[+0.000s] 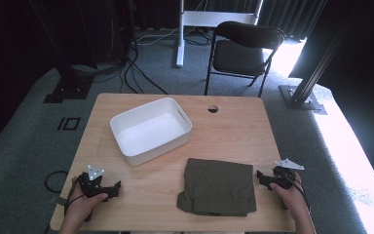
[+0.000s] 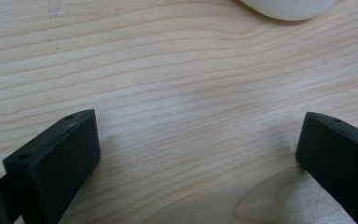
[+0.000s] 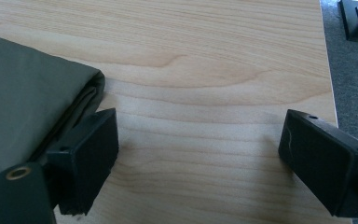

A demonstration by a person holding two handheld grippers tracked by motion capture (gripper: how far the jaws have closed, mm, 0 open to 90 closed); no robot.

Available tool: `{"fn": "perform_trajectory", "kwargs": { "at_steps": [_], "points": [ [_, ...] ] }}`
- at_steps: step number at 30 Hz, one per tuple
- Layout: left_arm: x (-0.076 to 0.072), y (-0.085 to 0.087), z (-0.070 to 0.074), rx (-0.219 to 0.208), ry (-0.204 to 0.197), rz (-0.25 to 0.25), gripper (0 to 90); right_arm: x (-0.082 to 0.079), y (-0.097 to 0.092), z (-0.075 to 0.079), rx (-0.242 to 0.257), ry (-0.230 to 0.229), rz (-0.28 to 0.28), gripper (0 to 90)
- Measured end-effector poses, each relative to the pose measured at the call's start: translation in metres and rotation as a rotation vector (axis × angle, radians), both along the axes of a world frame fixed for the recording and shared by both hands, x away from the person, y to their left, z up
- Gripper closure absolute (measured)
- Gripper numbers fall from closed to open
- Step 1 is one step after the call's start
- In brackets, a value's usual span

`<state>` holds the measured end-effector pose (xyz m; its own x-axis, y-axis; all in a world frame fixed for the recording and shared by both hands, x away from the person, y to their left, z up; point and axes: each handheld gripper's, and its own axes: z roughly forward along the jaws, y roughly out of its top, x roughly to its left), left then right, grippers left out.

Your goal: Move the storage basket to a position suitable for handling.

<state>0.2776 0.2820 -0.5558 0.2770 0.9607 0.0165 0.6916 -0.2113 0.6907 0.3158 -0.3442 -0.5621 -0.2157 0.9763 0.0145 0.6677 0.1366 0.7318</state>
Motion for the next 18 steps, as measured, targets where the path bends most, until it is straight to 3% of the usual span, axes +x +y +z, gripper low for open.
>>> {"fn": "perform_trajectory", "kwargs": {
  "at_steps": [9,18],
  "points": [
    [0.004,0.004,0.001,0.003,0.004,-0.028,1.0,0.006,0.003,0.001,-0.005,0.008,0.039,12.3],
    [0.01,0.003,0.002,-0.022,0.012,-0.027,1.0,0.034,0.007,0.017,0.025,-0.023,0.039,12.8]
  ]
}}
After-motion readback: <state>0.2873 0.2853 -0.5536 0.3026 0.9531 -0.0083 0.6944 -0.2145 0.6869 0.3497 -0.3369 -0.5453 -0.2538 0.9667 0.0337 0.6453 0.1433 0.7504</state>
